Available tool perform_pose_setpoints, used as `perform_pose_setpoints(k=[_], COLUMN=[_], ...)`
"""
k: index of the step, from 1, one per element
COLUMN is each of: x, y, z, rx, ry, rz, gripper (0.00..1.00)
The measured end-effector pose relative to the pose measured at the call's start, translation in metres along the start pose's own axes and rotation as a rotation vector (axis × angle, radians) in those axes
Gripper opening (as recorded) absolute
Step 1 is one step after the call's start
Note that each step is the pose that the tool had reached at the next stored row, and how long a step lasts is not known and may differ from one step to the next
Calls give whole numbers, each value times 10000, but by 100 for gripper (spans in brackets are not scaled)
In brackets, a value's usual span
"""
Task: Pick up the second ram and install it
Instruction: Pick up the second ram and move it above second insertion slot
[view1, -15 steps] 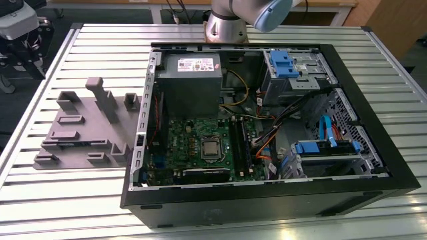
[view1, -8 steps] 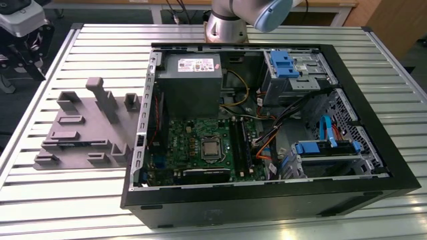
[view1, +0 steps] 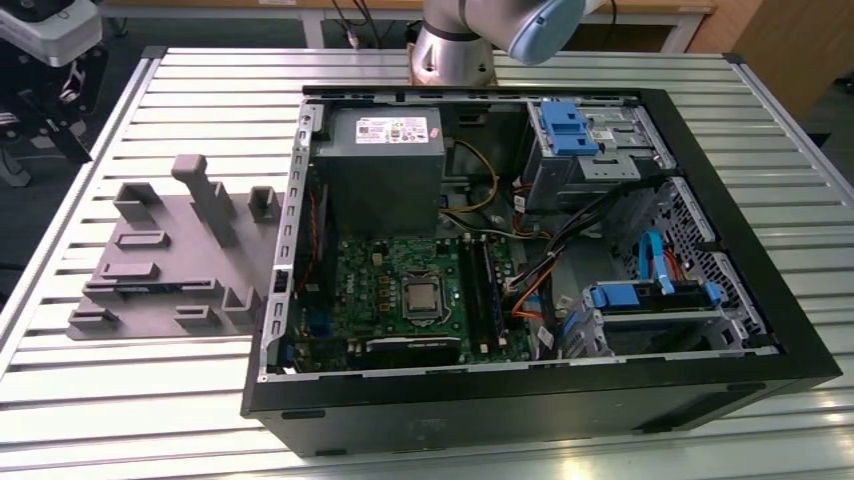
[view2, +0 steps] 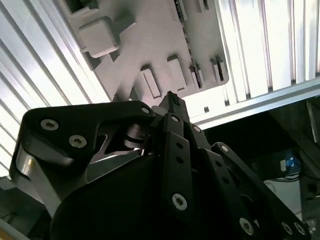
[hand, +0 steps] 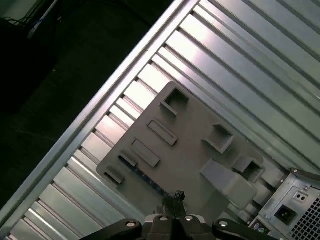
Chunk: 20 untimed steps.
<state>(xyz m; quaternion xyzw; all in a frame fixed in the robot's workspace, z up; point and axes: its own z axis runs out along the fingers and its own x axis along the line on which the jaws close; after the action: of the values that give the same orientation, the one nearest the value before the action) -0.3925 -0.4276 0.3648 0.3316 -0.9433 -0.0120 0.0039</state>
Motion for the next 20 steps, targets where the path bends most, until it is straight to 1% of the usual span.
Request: perform_pose_setpoints(k=[12,14,16,20], x=[0,0,0,0], y=[0,0,0,0], z=[10,11,11,11], rx=[37,37,38,37], ry=[80,87,89,90], rz=[-2030,-2303,-2431,-2439], gripper=[11,11,11,11])
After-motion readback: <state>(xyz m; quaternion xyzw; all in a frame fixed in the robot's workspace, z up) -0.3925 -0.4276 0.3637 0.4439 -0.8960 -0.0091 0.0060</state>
